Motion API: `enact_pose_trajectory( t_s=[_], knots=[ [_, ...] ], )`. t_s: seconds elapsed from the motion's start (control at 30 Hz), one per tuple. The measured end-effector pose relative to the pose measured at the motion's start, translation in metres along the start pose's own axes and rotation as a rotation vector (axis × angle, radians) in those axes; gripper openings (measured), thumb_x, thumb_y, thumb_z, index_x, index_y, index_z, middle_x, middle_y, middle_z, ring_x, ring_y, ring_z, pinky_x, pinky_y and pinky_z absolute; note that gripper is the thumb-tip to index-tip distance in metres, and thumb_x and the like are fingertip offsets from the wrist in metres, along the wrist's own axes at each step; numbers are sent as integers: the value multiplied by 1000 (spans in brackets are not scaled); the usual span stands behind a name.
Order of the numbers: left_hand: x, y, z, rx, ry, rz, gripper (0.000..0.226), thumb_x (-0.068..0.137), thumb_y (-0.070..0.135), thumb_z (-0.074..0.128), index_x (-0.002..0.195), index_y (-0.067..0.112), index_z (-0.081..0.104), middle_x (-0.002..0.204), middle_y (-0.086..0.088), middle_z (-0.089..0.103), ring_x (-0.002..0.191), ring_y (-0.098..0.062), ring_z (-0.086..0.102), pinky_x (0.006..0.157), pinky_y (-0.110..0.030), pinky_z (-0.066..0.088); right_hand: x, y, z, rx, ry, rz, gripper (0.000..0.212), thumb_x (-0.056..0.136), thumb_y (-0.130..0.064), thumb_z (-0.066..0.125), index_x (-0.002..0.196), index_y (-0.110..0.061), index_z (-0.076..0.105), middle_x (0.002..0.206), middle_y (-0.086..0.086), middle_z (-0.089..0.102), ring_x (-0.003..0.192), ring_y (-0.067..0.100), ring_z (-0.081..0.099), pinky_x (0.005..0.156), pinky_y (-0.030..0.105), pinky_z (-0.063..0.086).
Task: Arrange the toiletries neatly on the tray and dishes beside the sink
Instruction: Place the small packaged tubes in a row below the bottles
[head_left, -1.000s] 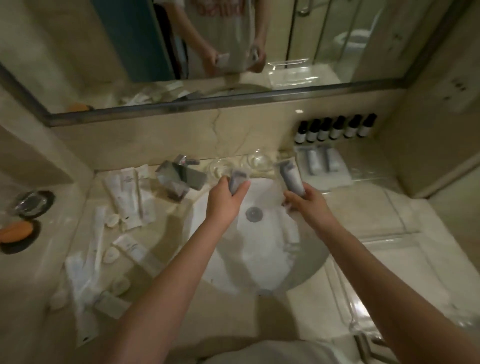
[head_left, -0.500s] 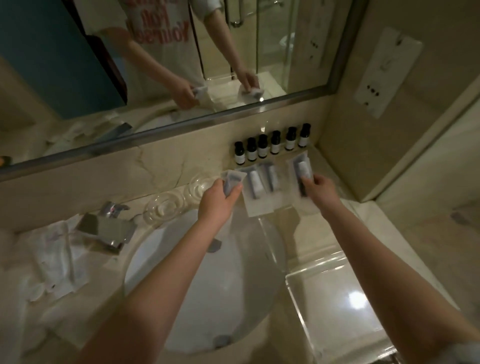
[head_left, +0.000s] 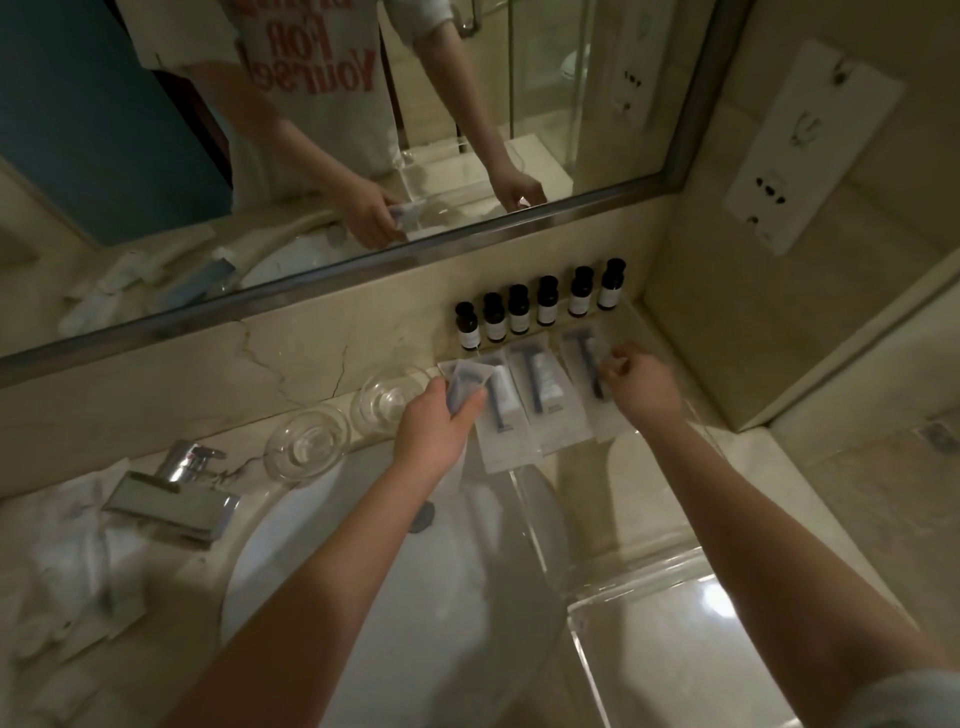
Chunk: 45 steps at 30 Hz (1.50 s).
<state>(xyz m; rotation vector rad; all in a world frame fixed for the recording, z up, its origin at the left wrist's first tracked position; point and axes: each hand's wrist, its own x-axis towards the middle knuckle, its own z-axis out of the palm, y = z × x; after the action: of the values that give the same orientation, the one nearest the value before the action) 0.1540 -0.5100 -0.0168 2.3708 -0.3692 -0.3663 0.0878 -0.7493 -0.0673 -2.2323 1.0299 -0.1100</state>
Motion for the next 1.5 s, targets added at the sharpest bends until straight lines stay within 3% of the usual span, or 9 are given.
enact_pose_trajectory(
  t_s=[0.4,0.53,0.63,0.77,0.93,1.13,1.27,1.37,1.5],
  knots=[
    [-4,8,-5,-208,13,-53,30,92,42,52,95,12,45,80,5,49,79,-17,50,63,-30,38,-38,-25,4,-31,249,-198,32,91,-27,54,120,-11,55,111,11,58,99,27,56,80,38,48],
    [-6,18,-13,-390,41,-97,30,93,41,49,102,13,41,92,0,52,83,-16,52,64,-28,41,-95,-56,14,282,-278,-396,15,88,-25,63,101,-18,65,84,-1,64,71,8,55,65,20,42],
    [-12,26,-21,-458,21,-91,31,96,43,41,108,15,35,99,-2,50,89,-18,52,80,-35,45,-116,-66,27,410,-532,-491,18,80,-33,71,80,-16,66,73,3,62,68,7,54,68,24,44],
    [-24,30,-27,-611,-19,-57,21,97,32,44,110,18,36,96,2,51,94,-16,54,86,-37,47,-124,-76,37,474,-457,-497,19,83,-23,70,67,-30,64,61,-7,58,61,6,49,60,26,39],
    [-30,15,-50,-638,-78,-15,19,81,20,71,98,14,64,88,3,67,84,-14,65,68,-22,50,-124,-69,32,544,-496,-405,26,83,-8,68,62,-21,63,57,-9,55,52,-4,49,57,17,41],
    [-36,3,-68,-720,19,-71,7,83,23,69,80,21,62,77,5,64,66,-7,56,47,-11,44,-125,-65,26,566,-454,-313,33,83,-5,68,56,-22,61,45,-12,57,45,-5,51,52,9,43],
    [-38,-1,-66,-777,48,-121,9,85,21,67,92,16,63,86,1,67,77,-13,63,60,-20,50,-133,-70,28,567,-465,-324,20,84,-21,69,81,-2,63,70,5,58,62,5,57,60,14,46],
    [-38,-3,-60,-780,41,-116,18,86,19,65,103,14,61,97,-5,68,89,-21,66,67,-30,55,-139,-69,32,551,-476,-335,28,80,-40,69,88,-13,66,74,-1,60,70,12,58,65,28,46],
    [-38,0,-55,-754,32,-128,8,86,20,64,90,22,58,91,3,65,84,-12,61,72,-28,50,-143,-66,28,544,-417,-338,24,83,-35,69,87,-12,68,74,-1,60,68,10,56,66,28,43]
  ],
)
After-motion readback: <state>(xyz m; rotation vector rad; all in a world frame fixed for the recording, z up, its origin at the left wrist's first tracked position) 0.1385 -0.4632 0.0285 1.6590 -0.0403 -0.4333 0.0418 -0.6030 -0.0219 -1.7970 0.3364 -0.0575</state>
